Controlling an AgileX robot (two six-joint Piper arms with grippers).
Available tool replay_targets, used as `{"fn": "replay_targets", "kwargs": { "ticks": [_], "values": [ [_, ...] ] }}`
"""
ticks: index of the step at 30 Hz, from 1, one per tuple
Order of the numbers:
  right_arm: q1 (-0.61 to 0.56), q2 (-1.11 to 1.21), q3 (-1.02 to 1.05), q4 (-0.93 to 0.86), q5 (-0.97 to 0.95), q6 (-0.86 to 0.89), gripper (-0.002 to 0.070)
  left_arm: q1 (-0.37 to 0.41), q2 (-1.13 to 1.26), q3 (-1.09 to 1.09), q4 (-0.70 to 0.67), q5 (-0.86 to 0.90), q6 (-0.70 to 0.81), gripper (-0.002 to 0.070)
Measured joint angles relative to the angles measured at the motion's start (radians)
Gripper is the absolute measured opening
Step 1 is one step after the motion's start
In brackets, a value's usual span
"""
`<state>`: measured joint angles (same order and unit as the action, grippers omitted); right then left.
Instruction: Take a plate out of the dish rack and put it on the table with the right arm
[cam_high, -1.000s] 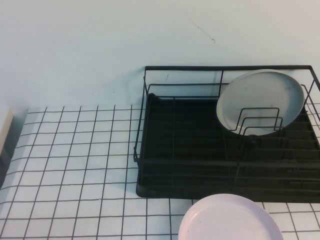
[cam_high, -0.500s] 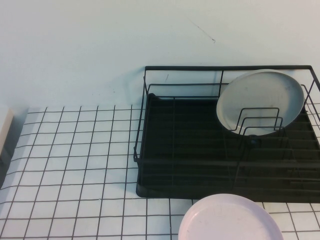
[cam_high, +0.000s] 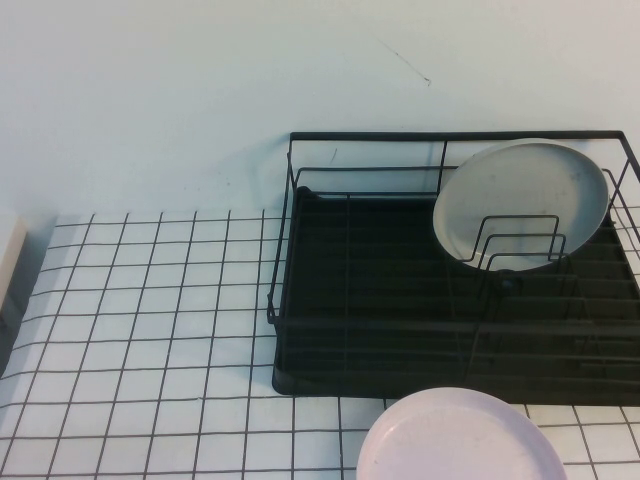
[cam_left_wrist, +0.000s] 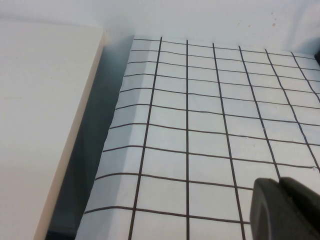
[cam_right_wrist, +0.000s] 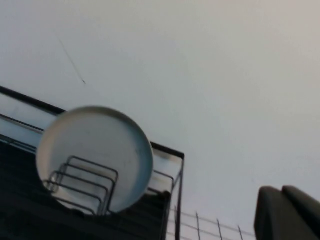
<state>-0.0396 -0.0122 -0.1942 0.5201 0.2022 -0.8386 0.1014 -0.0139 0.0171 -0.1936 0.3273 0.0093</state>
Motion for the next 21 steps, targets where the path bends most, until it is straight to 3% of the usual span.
{"fn": "replay_targets", "kwargs": {
  "ticks": [4, 8, 13, 21],
  "values": [
    [0.0, 0.0, 0.118, -0.286, -0.086, 0.33, -0.0001, 0.0, 0.0, 0.0, 0.0, 0.0, 0.0, -0.0003],
    [0.0, 0.0, 0.201, -0.466, -0.024, 0.615, -0.0001, 0.0, 0.0, 0.0, 0.0, 0.0, 0.0, -0.0003],
    [0.0, 0.0, 0.222, -0.52, 0.114, 0.699, -0.0001, 0.0, 0.0, 0.0, 0.0, 0.0, 0.0, -0.0003],
    [0.0, 0.0, 0.219, -0.52, 0.147, 0.715, -0.0001, 0.0, 0.0, 0.0, 0.0, 0.0, 0.0, -0.0003]
  ]
}}
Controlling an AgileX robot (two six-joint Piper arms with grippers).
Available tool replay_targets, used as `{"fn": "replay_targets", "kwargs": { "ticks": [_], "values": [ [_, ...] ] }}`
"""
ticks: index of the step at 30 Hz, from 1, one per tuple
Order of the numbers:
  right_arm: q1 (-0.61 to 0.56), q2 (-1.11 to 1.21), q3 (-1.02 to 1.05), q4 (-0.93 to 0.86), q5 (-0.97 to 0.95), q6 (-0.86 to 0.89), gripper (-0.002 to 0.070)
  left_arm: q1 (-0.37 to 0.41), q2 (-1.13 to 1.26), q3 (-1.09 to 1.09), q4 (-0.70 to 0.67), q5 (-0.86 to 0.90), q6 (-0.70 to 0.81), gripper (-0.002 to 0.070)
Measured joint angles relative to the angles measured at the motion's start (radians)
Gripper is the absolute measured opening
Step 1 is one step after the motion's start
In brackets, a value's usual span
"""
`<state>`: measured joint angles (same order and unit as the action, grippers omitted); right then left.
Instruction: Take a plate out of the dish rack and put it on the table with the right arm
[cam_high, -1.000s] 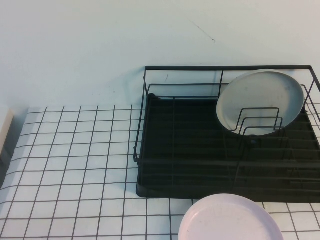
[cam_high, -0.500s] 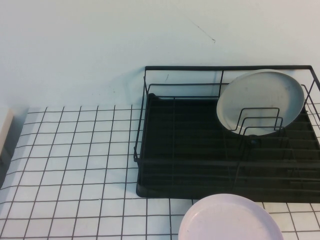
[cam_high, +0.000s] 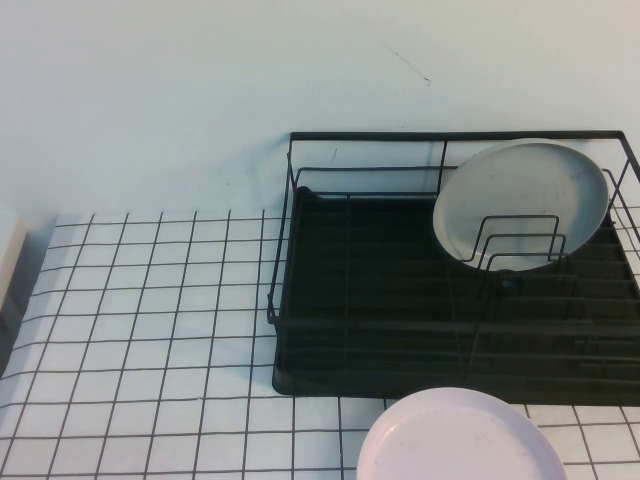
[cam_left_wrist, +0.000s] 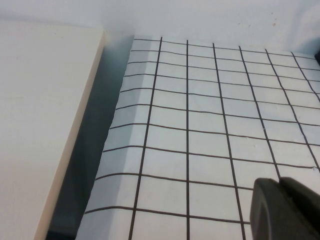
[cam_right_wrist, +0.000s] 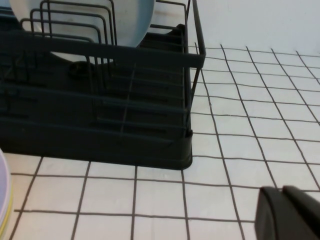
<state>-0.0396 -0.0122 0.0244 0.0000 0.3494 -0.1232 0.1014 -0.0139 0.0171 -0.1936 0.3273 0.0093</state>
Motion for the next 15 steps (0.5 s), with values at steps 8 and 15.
{"fn": "replay_targets", "kwargs": {
  "ticks": [8, 15],
  "values": [
    [0.0, 0.0, -0.002, -0.005, 0.004, 0.001, -0.0001, 0.0, 0.0, 0.0, 0.0, 0.0, 0.0, -0.0003],
    [0.0, 0.0, -0.002, -0.005, 0.004, 0.001, -0.0001, 0.0, 0.0, 0.0, 0.0, 0.0, 0.0, -0.0003]
  ]
}}
